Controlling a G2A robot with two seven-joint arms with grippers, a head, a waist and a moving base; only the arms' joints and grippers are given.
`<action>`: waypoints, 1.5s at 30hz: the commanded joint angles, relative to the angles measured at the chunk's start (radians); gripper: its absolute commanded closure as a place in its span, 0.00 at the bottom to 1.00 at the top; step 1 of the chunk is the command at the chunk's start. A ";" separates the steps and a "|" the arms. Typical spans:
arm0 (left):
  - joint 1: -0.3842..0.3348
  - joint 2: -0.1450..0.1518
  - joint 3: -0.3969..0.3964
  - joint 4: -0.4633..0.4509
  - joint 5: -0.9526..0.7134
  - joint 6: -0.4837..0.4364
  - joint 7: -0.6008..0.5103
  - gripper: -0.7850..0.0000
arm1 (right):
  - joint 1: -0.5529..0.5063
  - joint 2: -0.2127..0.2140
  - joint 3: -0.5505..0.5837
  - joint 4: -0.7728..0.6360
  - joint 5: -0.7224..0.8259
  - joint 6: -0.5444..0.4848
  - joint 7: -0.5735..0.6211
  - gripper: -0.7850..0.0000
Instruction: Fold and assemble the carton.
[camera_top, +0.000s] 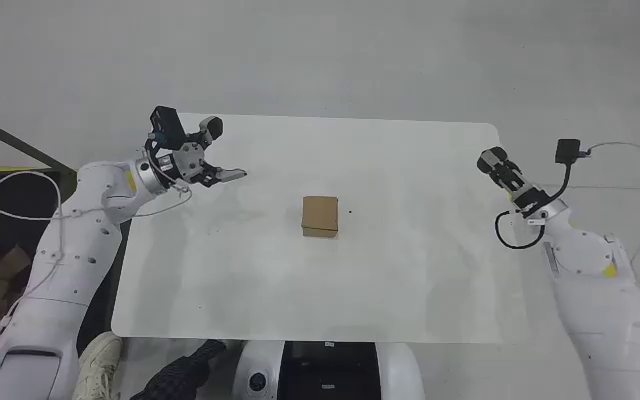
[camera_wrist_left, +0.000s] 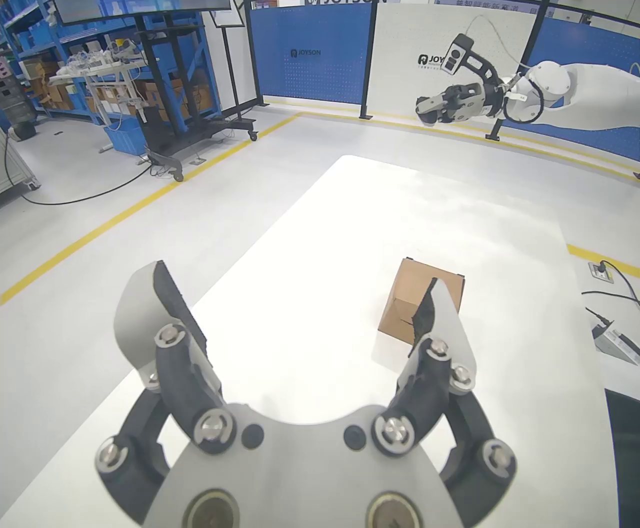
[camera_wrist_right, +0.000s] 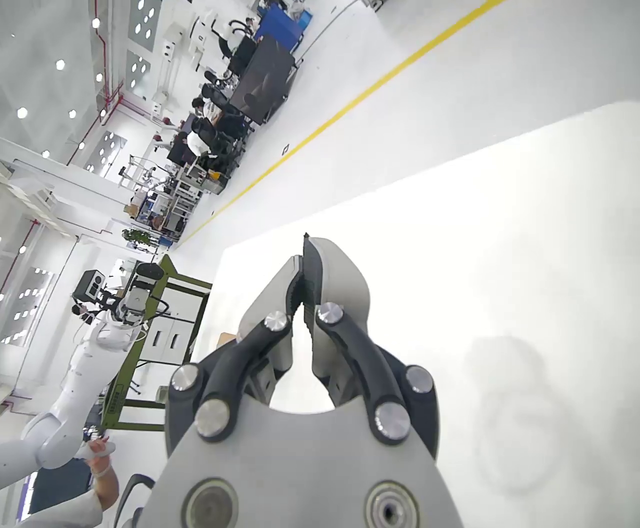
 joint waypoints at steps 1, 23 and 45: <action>-0.015 -0.002 0.004 0.015 -0.019 -0.001 -0.029 0.00 | 0.001 0.001 0.013 -0.003 -0.015 -0.005 -0.025 1.00; -0.028 0.006 -0.034 0.046 -0.112 -0.001 -0.133 0.00 | 0.049 0.000 0.039 0.039 -0.067 -0.025 -0.084 0.53; -0.029 0.006 -0.033 0.047 -0.112 -0.001 -0.133 0.00 | 0.049 0.000 0.039 0.039 -0.067 -0.025 -0.084 0.00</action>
